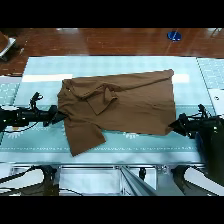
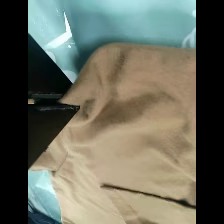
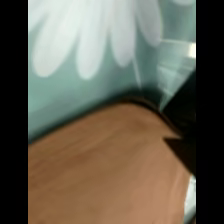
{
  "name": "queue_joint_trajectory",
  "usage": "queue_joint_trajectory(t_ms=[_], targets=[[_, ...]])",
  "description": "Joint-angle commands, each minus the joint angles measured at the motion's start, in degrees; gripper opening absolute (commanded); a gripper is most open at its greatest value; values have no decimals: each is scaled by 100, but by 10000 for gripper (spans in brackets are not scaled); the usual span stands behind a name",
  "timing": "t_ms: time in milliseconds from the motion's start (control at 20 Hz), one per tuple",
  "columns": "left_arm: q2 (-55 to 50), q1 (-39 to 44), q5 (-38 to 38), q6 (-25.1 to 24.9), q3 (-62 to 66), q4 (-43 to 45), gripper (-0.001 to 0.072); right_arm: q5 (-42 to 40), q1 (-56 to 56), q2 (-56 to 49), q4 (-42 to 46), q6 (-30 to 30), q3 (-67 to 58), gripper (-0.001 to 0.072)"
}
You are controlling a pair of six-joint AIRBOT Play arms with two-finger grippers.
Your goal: Fold the shirts.
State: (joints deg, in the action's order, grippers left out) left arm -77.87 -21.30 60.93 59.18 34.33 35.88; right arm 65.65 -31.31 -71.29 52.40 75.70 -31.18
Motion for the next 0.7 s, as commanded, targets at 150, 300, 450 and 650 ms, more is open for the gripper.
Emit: queue_joint_trajectory(t_ms=[150, 300, 450, 650], targets=[[326, -11, 293, -2, 437, -1104, 23, 570, 885, -42, -341, -256, -1443, 25], [1062, -11, 269, -20, 1679, -2107, 23, 688, 1174, 199, -337, 48, -3633, 25], [1755, -35, -122, -15, 3464, -2212, 22, 787, 1226, 319, -243, 87, -6067, 25], [2485, -415, -442, 437, 5243, -1386, 22, 822, 1209, 1040, 476, 315, -7807, 25]])
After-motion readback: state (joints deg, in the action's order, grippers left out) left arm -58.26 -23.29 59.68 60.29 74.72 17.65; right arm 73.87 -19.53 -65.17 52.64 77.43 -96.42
